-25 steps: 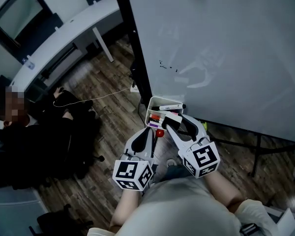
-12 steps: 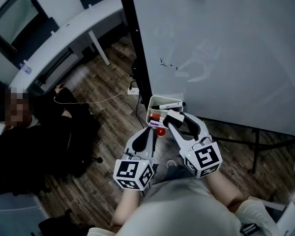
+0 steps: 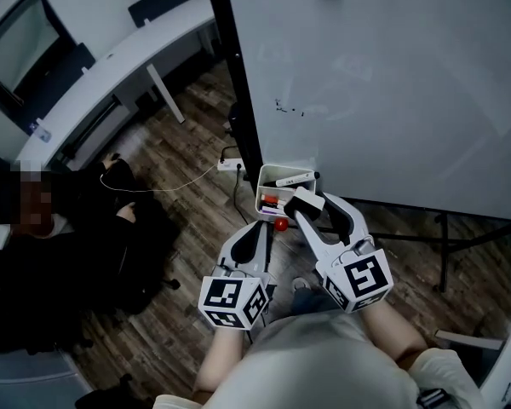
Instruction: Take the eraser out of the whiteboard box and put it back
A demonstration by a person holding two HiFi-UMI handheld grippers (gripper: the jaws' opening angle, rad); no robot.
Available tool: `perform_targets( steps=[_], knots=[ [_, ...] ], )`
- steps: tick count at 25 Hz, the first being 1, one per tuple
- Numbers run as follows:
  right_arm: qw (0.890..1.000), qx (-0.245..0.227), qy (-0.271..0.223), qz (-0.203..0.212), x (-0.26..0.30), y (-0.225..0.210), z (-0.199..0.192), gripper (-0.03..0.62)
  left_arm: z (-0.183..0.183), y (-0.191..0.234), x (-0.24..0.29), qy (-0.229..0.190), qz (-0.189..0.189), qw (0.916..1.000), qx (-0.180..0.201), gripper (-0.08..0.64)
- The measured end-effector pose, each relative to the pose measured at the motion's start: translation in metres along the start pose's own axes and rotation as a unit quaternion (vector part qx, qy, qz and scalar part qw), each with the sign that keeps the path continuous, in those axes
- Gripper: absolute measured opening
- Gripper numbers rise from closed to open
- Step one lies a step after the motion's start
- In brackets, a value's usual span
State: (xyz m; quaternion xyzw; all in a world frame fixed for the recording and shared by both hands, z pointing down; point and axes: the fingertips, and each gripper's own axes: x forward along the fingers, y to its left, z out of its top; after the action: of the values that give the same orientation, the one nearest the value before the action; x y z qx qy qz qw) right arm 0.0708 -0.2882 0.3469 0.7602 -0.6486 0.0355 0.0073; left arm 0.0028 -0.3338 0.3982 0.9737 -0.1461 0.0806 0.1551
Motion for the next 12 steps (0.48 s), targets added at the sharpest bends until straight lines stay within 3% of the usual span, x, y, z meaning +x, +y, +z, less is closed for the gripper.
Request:
perform_targets(
  steps=[12],
  knots=[
    [0.999, -0.001, -0.018, -0.027, -0.023, 0.017, 0.022, 0.193, 0.006, -0.011, -0.014, 0.003, -0.031, 0.9995, 0.008, 0.002]
  ],
)
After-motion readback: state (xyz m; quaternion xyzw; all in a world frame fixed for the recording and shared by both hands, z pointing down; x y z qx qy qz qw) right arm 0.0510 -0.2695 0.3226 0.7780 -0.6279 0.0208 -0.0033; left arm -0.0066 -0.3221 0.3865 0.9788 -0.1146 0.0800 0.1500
